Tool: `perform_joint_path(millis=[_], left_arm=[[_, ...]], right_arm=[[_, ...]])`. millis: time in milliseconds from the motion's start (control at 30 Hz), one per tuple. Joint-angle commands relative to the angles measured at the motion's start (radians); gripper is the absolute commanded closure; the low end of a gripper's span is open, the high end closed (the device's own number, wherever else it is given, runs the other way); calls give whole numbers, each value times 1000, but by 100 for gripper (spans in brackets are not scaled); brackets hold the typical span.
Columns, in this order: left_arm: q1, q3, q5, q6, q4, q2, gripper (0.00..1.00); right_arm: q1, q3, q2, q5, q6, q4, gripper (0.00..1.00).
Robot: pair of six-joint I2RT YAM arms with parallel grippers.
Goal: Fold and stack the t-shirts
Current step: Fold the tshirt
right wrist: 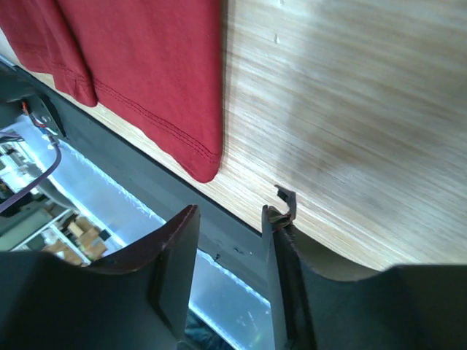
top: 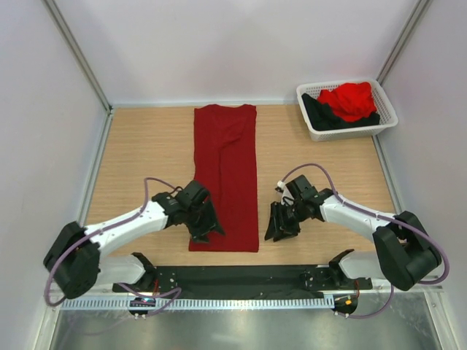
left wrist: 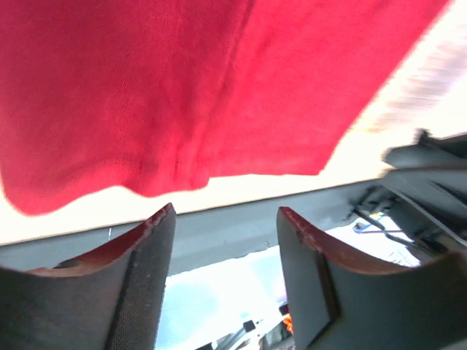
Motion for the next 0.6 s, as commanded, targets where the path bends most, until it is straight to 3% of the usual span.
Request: perform_joint_path(millis=[0,167,300,433,567], left_arm=[[-2,58,-109,-29,-177,-110,39],[6,7,-220,-63,-328,-143,39],[10,-37,-300,-74,-348,-78,46],[12,12,-382,-39,-372,-26,53],[16,70,-468,6,-417,-6,54]], right_arm=[[7,-33,-16,-60,59,106,52],[27,-82,19,-69,109,190,51],[42,-105,32,-71,149,255,51],[54,-130,55,-73,168,293,51],[59,-145,81,-77,171,316,53]])
